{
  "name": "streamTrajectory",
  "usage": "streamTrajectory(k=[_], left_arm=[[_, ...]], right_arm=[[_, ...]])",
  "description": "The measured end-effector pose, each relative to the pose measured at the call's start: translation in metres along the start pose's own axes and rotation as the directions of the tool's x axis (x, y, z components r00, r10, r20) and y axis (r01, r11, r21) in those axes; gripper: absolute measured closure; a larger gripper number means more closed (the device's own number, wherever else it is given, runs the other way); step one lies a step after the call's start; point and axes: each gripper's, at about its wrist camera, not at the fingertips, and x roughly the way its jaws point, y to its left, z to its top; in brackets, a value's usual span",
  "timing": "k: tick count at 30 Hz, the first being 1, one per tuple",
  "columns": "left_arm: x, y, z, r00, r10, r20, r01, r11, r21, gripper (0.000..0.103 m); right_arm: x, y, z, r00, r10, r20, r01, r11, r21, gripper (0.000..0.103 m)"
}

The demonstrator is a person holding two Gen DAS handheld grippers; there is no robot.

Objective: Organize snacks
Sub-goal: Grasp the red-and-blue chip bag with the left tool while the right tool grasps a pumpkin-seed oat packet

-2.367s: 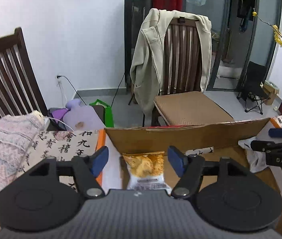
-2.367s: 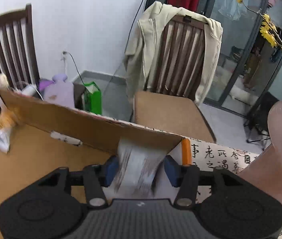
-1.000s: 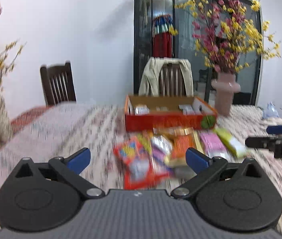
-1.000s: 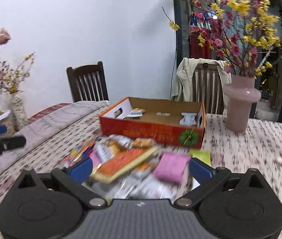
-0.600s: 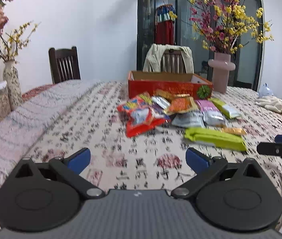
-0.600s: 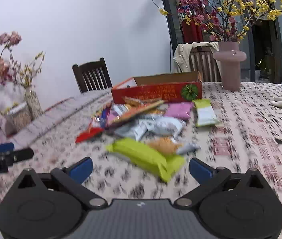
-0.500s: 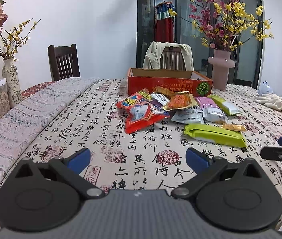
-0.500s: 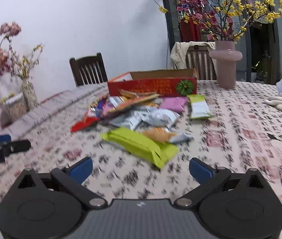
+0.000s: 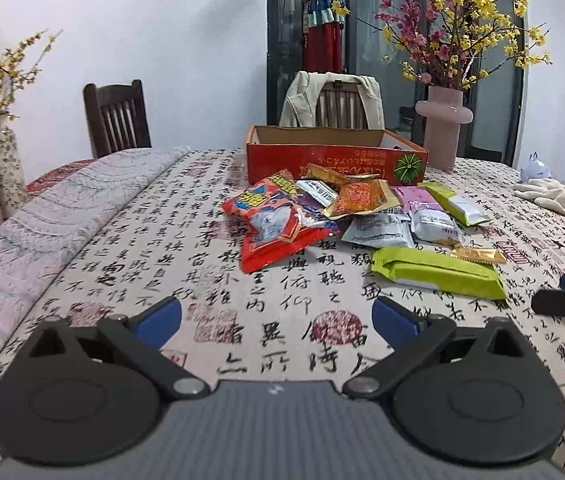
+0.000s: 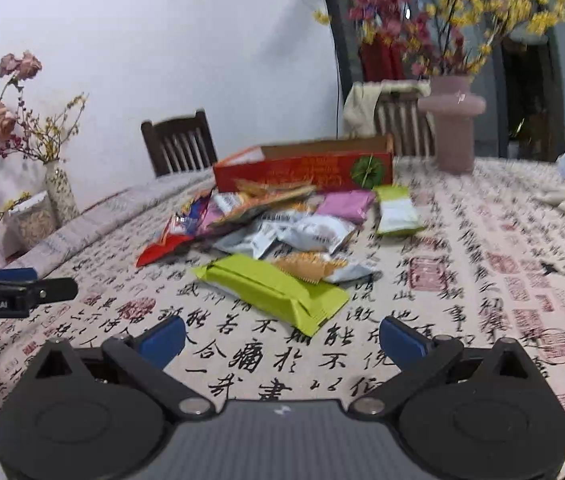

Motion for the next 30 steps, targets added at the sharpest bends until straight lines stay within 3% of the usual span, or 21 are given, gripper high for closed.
streamTrajectory(k=[5,11,16,20,22,23,29,30], left_arm=[[0.023,-0.002,0.014,0.999,-0.039,-0.013,0.039,0.999,0.006,0.000],[0.058,-0.002,0.035,0.994,-0.100,-0.038,0.099,0.995,-0.012,0.000],[0.087,0.003,0.053,0.992,-0.106,-0.074,0.104,0.994,-0.033,0.000],[0.112,0.009,0.070,0.990,-0.112,-0.091,0.106,0.992,-0.063,0.000],[0.126,0.011,0.078,0.990,-0.099,-0.096,0.093,0.993,-0.067,0.000],[0.133,0.012,0.081,0.990,-0.097,-0.101,0.090,0.993,-0.072,0.000],[0.175,0.027,0.088,0.972,-0.136,-0.190,0.094,0.973,-0.212,0.005],[0.179,0.030,0.086,0.970,-0.135,-0.202,0.087,0.969,-0.233,0.013]], right_arm=[[0.022,-0.018,0.025,0.999,-0.023,-0.038,0.028,0.990,0.136,0.001],[0.068,-0.026,0.053,0.994,-0.073,-0.081,0.086,0.981,0.176,0.012],[0.112,-0.036,0.063,0.989,-0.061,-0.135,0.096,0.958,0.269,0.016],[0.130,-0.026,0.067,0.979,-0.143,-0.147,0.163,0.977,0.137,0.027],[0.132,-0.024,0.067,0.970,-0.192,-0.152,0.204,0.977,0.065,0.047],[0.132,-0.025,0.067,0.966,-0.209,-0.153,0.217,0.976,0.035,0.050],[0.119,-0.038,0.061,0.952,-0.257,-0.164,0.253,0.966,-0.045,0.051],[0.117,-0.039,0.061,0.953,-0.255,-0.164,0.250,0.967,-0.047,0.051]])
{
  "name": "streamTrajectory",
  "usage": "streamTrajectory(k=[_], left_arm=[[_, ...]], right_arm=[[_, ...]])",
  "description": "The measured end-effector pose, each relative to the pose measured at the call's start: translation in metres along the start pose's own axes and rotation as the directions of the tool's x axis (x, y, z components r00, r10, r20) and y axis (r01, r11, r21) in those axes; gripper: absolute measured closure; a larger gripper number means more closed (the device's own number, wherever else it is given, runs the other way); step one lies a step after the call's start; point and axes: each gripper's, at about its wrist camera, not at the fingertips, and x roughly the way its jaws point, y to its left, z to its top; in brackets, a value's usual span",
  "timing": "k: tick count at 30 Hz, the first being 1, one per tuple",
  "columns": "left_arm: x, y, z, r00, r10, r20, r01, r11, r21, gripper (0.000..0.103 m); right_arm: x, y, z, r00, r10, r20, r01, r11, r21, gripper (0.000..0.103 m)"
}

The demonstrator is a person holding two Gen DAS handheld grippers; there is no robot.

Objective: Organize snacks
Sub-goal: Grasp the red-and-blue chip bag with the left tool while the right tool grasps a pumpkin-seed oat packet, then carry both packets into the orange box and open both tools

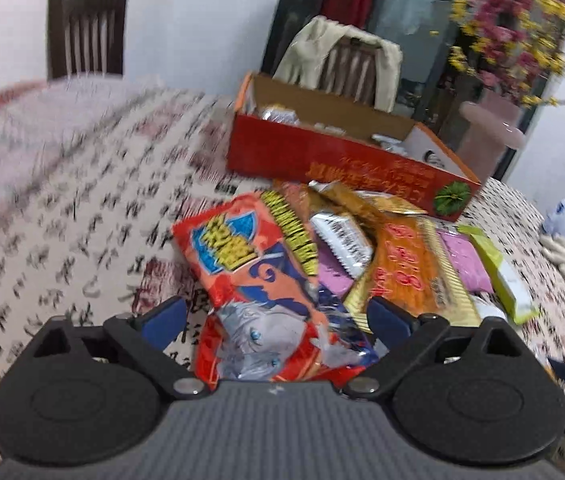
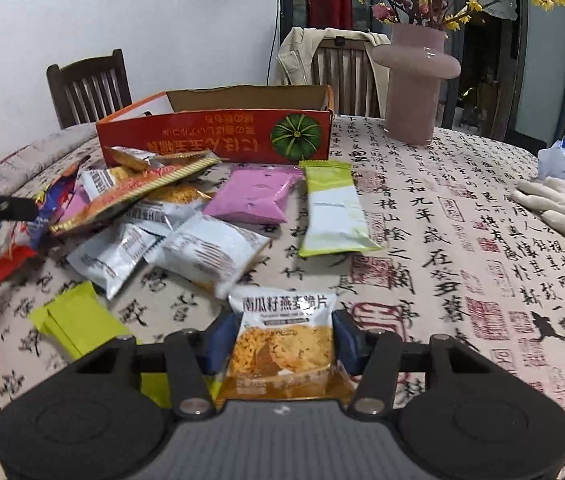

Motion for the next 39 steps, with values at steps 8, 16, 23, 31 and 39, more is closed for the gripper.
streamTrajectory(k=[8,16,23,31,39], left_arm=[[-0.013,0.004,-0.010,0.999,-0.022,0.025,0.023,1.000,-0.018,0.055],[-0.067,-0.008,-0.041,0.998,-0.017,0.060,0.015,0.999,0.044,0.059],[-0.110,-0.024,-0.062,0.995,-0.030,0.095,0.022,0.996,0.087,0.059],[-0.120,-0.029,-0.053,0.992,-0.036,0.124,0.022,0.993,0.116,0.059],[-0.109,-0.040,0.032,0.978,-0.144,0.154,0.112,0.974,0.199,0.059]], right_arm=[[-0.002,-0.003,-0.004,0.999,0.024,0.027,-0.024,1.000,-0.003,0.059],[-0.030,-0.003,-0.012,0.994,0.080,0.068,-0.081,0.997,0.017,0.062],[-0.067,-0.001,-0.023,0.985,0.113,0.128,-0.113,0.994,-0.007,0.062],[-0.080,0.001,-0.021,0.977,0.134,0.164,-0.133,0.991,-0.021,0.062],[-0.082,-0.007,0.042,0.961,0.202,0.187,-0.191,0.979,-0.072,0.062]])
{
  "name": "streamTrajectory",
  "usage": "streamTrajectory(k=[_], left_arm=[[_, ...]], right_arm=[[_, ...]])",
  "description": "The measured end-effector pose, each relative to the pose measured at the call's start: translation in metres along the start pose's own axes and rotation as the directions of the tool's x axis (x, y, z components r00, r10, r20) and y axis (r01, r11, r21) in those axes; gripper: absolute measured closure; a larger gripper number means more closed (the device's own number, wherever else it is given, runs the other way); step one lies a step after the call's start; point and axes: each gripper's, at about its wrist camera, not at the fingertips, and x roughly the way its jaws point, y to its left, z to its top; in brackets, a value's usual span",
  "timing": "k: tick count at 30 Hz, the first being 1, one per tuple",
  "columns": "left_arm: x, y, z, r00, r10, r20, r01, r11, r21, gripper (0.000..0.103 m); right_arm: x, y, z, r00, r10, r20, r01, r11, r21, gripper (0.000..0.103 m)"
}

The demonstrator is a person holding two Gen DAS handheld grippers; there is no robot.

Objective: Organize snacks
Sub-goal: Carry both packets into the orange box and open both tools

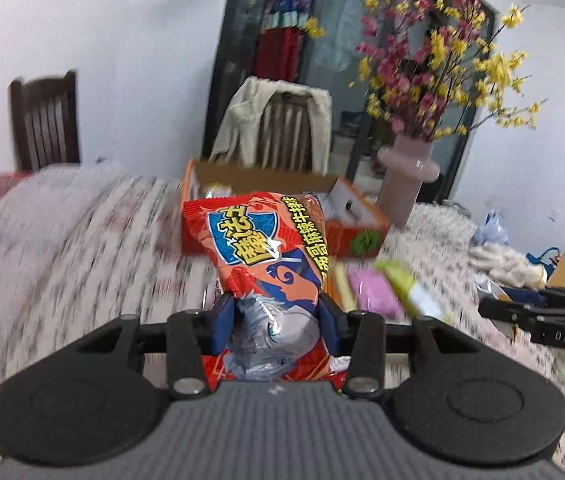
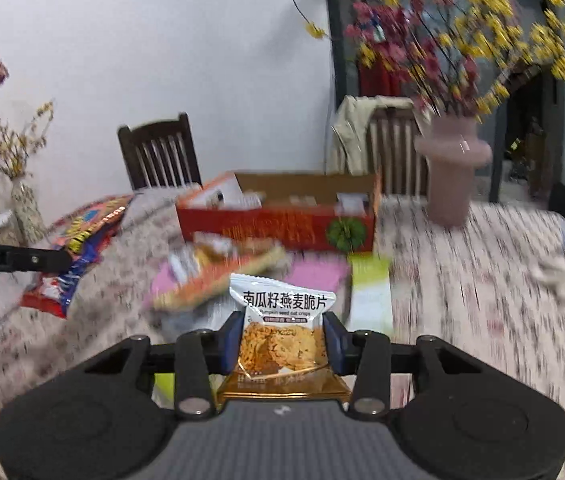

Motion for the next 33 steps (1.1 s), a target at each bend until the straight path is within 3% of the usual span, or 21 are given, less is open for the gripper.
streamTrajectory(k=[6,13,19,25,27,29,30,31,33], left_arm=[[0.066,0.011,0.089,1.000,-0.010,0.024,0.009,0.998,0.056,0.058],[0.190,0.019,0.152,0.999,0.015,-0.050,-0.011,0.997,0.072,0.058],[0.270,0.045,0.143,0.985,0.049,-0.163,-0.043,0.998,0.041,0.058],[0.305,0.068,0.106,0.958,0.117,-0.260,-0.090,0.989,0.113,0.057],[0.313,0.074,0.102,0.954,0.107,-0.281,-0.081,0.992,0.100,0.049],[0.315,0.075,0.102,0.960,0.098,-0.264,-0.077,0.993,0.091,0.035],[0.312,0.073,0.104,0.963,0.102,-0.248,-0.080,0.992,0.096,0.030],[0.310,0.072,0.105,0.967,0.103,-0.234,-0.080,0.991,0.104,0.030],[0.307,0.072,0.107,0.969,0.106,-0.222,-0.083,0.990,0.112,0.029]], right_arm=[[0.053,-0.025,0.092,0.996,0.085,0.021,-0.086,0.996,0.018,0.061],[0.178,-0.044,0.171,0.998,0.066,-0.011,-0.065,0.997,0.047,0.061],[0.286,-0.062,0.203,0.996,0.012,-0.089,-0.002,0.993,0.114,0.061],[0.366,-0.077,0.190,0.979,-0.034,-0.201,0.061,0.990,0.130,0.061],[0.390,-0.078,0.187,0.969,-0.056,-0.240,0.086,0.990,0.116,0.061],[0.409,-0.079,0.186,0.960,-0.087,-0.265,0.118,0.988,0.104,0.056],[0.415,-0.079,0.186,0.959,-0.103,-0.266,0.130,0.988,0.088,0.048],[0.416,-0.077,0.186,0.959,-0.120,-0.257,0.144,0.987,0.075,0.032],[0.416,-0.077,0.186,0.962,-0.137,-0.236,0.155,0.986,0.063,0.022]])
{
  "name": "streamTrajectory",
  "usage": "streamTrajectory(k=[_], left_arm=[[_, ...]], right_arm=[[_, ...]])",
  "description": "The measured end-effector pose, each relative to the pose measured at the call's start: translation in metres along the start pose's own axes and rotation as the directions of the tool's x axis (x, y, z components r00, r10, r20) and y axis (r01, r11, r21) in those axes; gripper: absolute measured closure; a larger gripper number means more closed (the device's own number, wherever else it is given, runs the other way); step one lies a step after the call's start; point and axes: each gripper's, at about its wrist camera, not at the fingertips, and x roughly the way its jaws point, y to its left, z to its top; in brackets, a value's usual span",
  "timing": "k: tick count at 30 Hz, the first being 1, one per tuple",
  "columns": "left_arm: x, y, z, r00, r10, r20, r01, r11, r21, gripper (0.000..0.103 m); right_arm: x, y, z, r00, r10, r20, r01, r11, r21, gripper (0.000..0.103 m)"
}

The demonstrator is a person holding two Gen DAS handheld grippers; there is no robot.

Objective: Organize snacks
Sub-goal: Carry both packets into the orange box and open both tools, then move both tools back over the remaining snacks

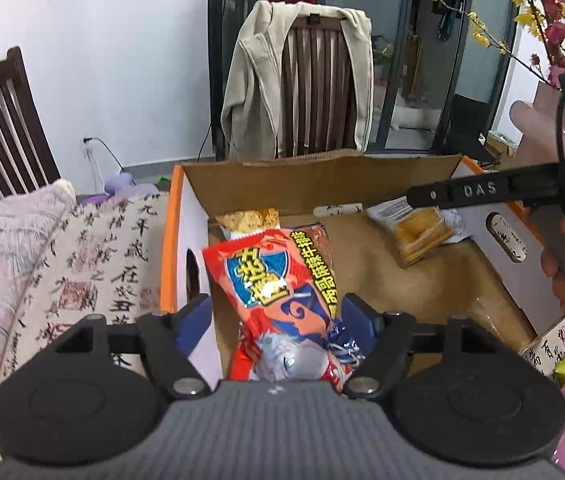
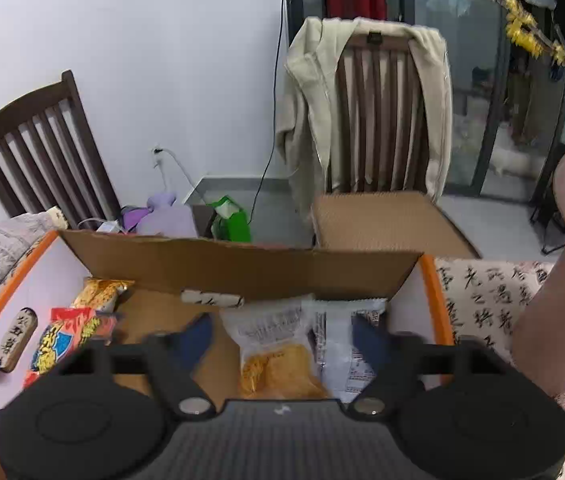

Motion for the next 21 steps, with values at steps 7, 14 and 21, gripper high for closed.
streamTrajectory(k=[7,14,21], left_arm=[[-0.016,0.004,0.006,1.000,0.019,0.003,-0.019,0.999,-0.042,0.028],[-0.071,0.005,-0.008,0.998,0.020,0.060,-0.017,0.999,-0.049,0.019],[-0.155,-0.004,-0.045,0.982,0.033,0.187,-0.022,0.998,-0.061,0.005]], right_arm=[[-0.020,-0.005,-0.003,1.000,0.019,0.017,-0.019,1.000,0.008,0.022],[-0.079,-0.011,-0.021,0.999,0.029,0.046,-0.029,1.000,-0.002,0.018],[-0.162,-0.014,-0.056,0.992,0.074,0.104,-0.072,0.997,-0.027,0.013]])
